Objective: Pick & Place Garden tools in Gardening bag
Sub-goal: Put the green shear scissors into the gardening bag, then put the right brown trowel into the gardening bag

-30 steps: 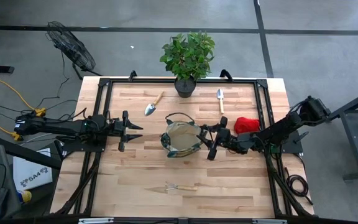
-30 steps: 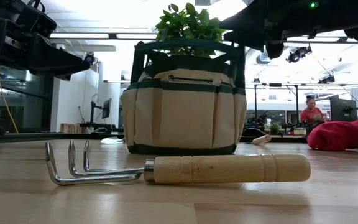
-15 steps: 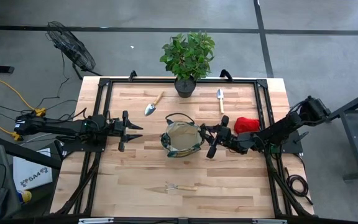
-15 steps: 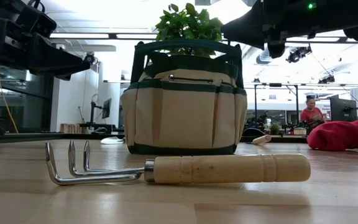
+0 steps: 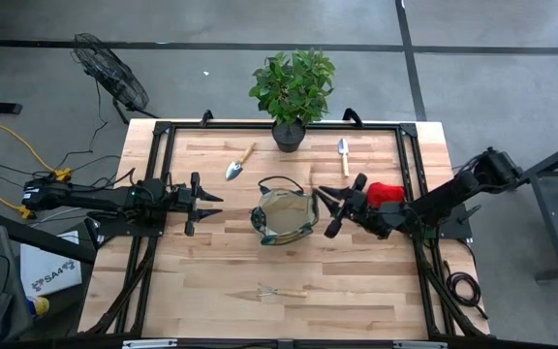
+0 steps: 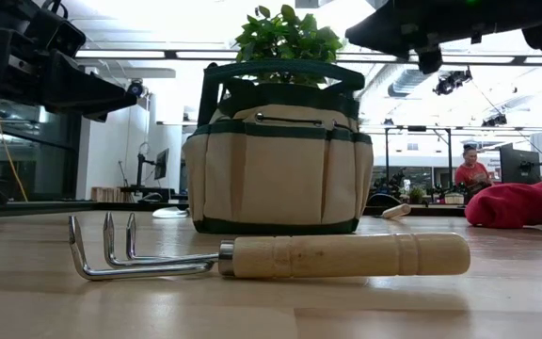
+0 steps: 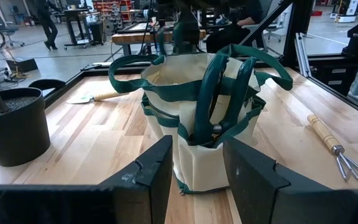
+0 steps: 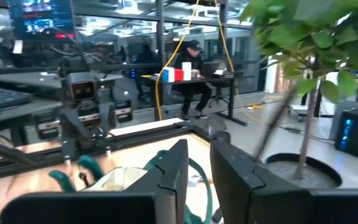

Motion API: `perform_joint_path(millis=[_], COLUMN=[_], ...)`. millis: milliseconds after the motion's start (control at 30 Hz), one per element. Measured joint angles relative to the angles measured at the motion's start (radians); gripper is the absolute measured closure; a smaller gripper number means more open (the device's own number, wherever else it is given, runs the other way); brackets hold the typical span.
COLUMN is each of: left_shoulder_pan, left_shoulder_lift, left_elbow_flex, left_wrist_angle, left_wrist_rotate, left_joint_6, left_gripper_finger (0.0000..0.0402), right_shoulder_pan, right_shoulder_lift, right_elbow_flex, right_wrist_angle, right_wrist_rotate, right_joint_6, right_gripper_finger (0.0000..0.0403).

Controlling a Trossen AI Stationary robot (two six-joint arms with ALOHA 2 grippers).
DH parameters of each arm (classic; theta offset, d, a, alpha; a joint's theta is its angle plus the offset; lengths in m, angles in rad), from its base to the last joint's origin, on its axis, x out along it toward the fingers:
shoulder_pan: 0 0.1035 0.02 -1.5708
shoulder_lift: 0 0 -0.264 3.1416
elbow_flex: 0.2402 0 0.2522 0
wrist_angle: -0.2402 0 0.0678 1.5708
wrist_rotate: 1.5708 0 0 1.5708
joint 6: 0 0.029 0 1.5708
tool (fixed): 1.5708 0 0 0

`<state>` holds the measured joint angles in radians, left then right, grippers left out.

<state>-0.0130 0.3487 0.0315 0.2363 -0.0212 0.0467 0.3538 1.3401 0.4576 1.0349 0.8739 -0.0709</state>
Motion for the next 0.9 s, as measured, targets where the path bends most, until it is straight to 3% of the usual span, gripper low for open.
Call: perform_joint_path(millis=[167,533,900], left_shoulder_pan=[0.000,0.000,0.000], left_shoulder_lift=[0.000,0.000,0.000], left_elbow_flex=[0.000,0.000,0.000], left_wrist_angle=[0.000,0.000,0.000], left_wrist_rotate=[0.000,0.000,-0.013], left_joint_6=[0.000,-0.003,-0.017], left_gripper_finger=[0.0263,0.0263,0.0263], right_shoulder_pan=[0.000,0.000,0.000], right_shoulder_lift=[-0.011,-0.012,-0.049], right_elbow_flex=[0.000,0.000,0.000], right_wrist_angle=[-0.001,0.010,0.041], right_wrist_rotate=[0.057,0.381,0.484], right_joint_6=[-0.006,0.067,0.066], right_gripper_finger=[0.0344,0.0344,0.0328])
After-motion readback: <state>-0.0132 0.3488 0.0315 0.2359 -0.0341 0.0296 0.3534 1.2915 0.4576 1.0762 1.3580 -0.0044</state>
